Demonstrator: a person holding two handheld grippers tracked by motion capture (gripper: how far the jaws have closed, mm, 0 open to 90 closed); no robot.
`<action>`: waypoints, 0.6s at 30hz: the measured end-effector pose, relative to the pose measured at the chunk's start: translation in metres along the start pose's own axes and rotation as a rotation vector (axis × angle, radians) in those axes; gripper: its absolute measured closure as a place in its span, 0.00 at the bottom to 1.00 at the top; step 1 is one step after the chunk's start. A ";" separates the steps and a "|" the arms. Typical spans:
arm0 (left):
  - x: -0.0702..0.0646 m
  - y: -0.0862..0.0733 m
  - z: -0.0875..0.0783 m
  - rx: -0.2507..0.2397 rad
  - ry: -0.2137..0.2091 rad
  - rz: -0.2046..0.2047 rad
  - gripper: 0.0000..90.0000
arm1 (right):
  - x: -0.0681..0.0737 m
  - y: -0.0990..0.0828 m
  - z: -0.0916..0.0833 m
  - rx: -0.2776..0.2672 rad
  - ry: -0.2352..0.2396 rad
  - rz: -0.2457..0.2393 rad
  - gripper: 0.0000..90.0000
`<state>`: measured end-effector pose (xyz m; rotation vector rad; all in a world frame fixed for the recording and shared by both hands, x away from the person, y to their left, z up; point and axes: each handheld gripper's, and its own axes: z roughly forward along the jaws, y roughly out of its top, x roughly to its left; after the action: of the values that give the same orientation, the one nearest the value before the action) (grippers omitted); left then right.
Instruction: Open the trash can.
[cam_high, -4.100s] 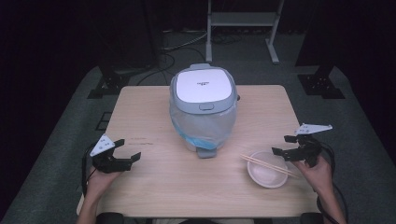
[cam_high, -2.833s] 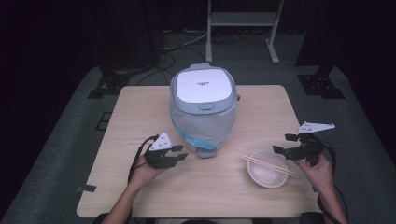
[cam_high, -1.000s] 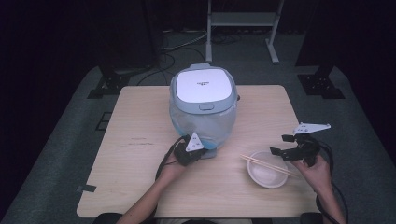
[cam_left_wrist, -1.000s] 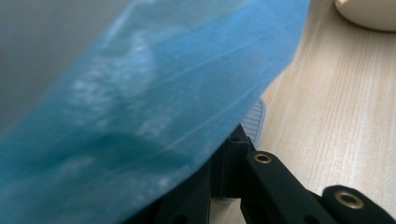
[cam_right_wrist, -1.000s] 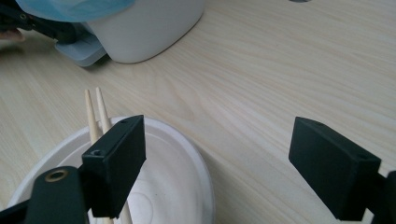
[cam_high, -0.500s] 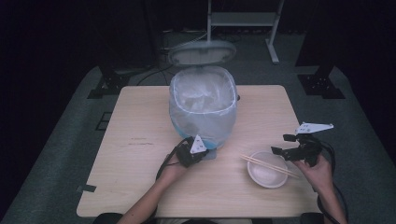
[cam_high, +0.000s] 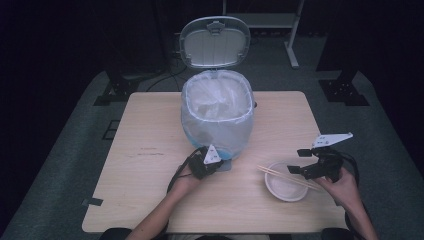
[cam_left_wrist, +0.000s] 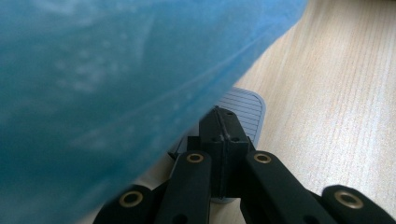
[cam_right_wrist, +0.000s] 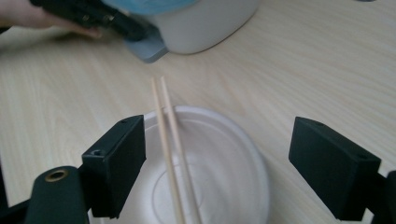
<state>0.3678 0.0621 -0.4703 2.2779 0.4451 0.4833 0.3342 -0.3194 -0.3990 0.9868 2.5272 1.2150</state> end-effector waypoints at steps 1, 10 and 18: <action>0.000 0.000 0.000 -0.002 0.002 0.001 1.00 | 0.002 0.000 0.000 0.009 0.007 -0.011 0.19; 0.000 -0.001 0.000 -0.004 0.002 -0.007 1.00 | 0.019 -0.002 0.012 0.088 0.064 -0.081 0.21; 0.000 0.000 0.000 0.003 0.003 -0.003 1.00 | 0.028 -0.008 0.030 0.194 0.039 -0.156 0.34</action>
<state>0.3677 0.0620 -0.4701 2.2792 0.4513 0.4843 0.3210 -0.2866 -0.4211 0.7905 2.7348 0.9708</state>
